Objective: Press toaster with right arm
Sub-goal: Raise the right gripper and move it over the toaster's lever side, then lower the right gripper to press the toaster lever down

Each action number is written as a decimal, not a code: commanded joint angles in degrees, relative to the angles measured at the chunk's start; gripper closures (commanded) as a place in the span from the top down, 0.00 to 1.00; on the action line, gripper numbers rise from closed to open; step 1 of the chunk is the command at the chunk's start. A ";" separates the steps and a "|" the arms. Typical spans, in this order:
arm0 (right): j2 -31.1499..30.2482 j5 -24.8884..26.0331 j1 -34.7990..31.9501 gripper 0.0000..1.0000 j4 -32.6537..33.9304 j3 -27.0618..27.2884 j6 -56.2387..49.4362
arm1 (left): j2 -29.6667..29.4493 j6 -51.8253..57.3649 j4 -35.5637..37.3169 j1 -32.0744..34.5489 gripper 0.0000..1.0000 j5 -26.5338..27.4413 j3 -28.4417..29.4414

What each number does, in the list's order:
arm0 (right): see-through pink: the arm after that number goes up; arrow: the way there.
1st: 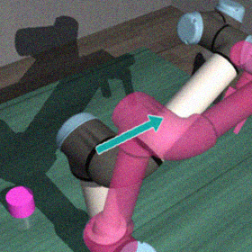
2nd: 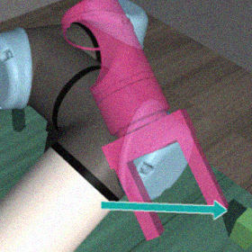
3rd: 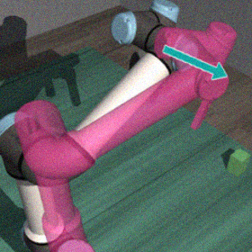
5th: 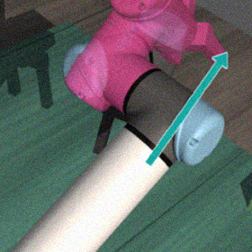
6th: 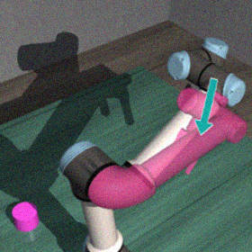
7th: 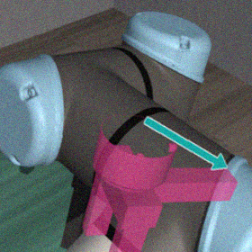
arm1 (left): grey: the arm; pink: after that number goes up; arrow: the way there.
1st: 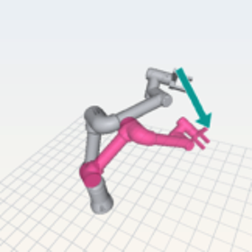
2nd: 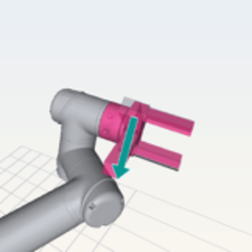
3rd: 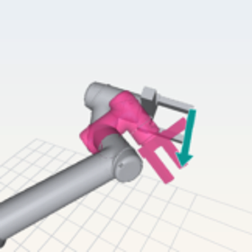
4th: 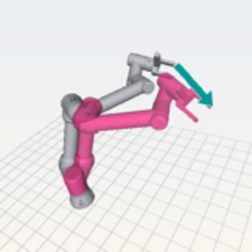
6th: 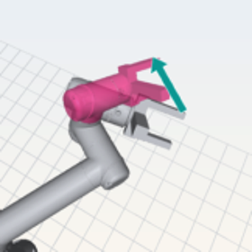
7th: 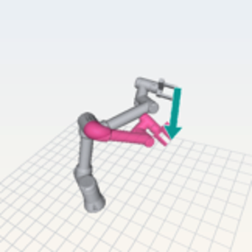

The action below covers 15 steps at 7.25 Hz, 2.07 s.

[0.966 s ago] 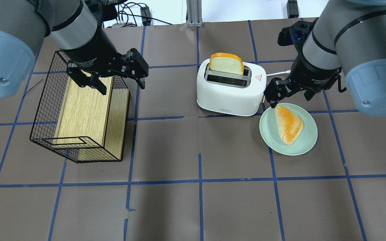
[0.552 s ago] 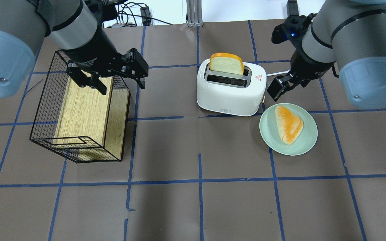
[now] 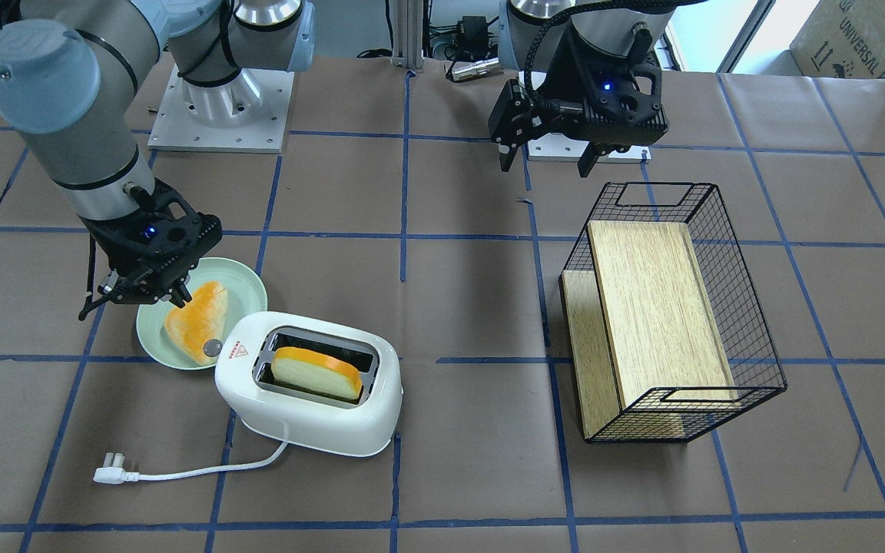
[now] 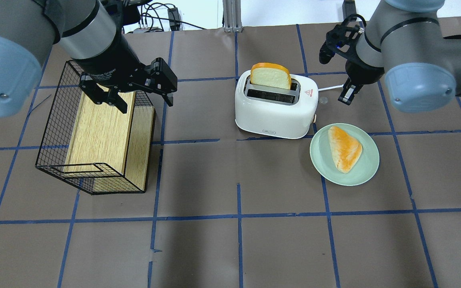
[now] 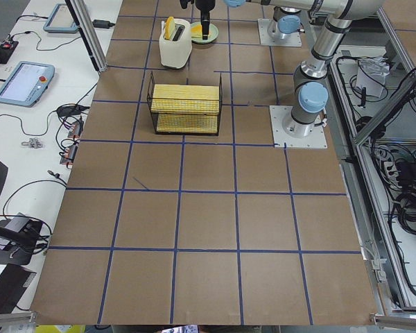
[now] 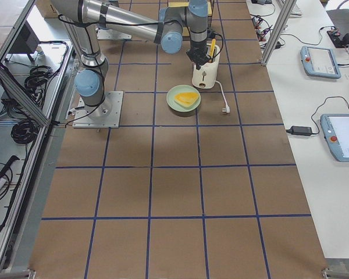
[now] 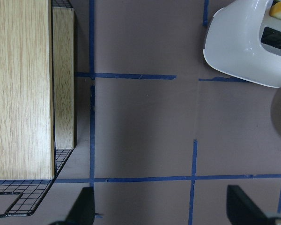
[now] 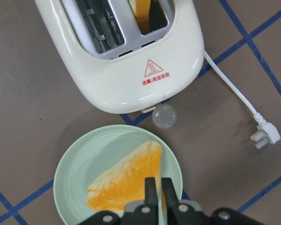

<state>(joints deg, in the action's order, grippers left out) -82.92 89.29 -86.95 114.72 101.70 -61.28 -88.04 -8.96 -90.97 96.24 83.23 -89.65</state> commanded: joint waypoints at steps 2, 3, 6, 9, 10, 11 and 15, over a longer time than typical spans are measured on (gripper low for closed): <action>3.98 -2.44 -0.06 0.09 1.04 -0.19 -2.97 | -0.02 0.00 0.00 0.00 1.00 0.00 0.00; 4.16 -4.46 -0.06 0.09 1.04 -0.19 -2.88 | -0.02 0.09 0.00 0.00 1.00 0.00 0.00; 5.30 -4.57 -0.06 0.09 3.48 0.07 -3.23 | -0.02 0.00 0.00 0.00 1.00 0.00 0.00; 6.45 -4.83 0.12 0.10 4.02 -0.10 -4.90 | -0.02 0.00 0.00 0.00 1.00 0.00 0.00; 7.32 -4.83 0.12 0.10 4.63 -0.19 -4.99 | -0.02 0.00 0.00 0.00 1.00 0.00 0.00; 7.68 -5.18 0.12 0.10 4.90 -0.10 -4.99 | -0.02 0.00 0.00 0.00 1.00 0.00 0.00; 11.28 -5.62 0.12 0.11 7.27 -0.19 -4.99 | -0.02 0.00 0.00 0.00 1.00 0.00 0.00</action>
<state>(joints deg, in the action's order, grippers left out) -72.78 83.70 -86.84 121.45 101.58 -66.22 -88.04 -8.97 -90.97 96.24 83.23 -89.65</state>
